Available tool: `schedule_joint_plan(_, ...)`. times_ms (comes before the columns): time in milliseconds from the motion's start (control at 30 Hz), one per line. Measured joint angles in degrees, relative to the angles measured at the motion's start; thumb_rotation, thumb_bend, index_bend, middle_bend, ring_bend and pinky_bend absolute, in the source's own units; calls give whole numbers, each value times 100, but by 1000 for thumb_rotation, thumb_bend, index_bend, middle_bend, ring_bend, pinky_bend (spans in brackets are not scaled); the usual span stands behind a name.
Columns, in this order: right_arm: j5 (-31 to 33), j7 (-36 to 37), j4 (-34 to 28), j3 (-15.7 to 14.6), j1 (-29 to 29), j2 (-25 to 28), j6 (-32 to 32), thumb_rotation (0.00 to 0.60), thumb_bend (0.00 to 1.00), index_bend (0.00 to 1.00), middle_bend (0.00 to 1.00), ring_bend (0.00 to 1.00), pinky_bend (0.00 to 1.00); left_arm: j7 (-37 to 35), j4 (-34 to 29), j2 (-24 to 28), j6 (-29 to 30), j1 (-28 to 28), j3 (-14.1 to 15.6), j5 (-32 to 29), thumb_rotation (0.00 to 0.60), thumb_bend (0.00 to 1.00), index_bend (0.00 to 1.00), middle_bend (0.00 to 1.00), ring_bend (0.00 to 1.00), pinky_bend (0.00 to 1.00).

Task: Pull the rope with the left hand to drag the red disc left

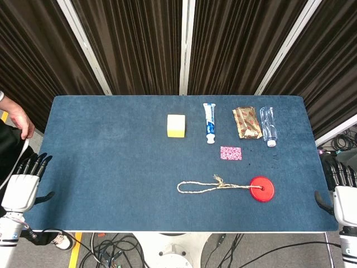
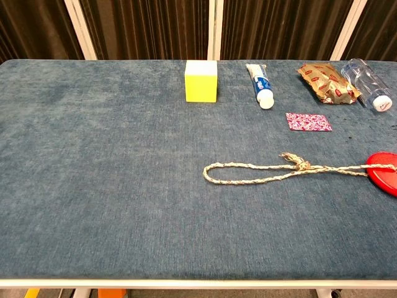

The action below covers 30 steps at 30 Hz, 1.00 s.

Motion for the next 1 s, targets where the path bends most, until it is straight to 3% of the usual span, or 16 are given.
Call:
schedule_joint_plan(633, -80, -67, -110, -30, 68, 30, -88, 600, 232, 0, 0, 0, 0, -107, -231, 82, -238, -255, 24, 298, 600, 96, 101, 71, 0, 133)
schedule_joint_plan(833, -27, 47, -88, 20, 39, 104, -23, 600, 233, 0, 0, 0, 0, -186, -391, -7, -830, -904, 1, 758, 600, 96, 101, 71, 0, 133)
schedule_joint_plan(1000, 109, 237, 28, 58, -18, 114, -5, 600, 233, 0, 0, 0, 0, -272, -493, -258, -1701, -1789, -126, 1073, 600, 99, 101, 71, 0, 134)
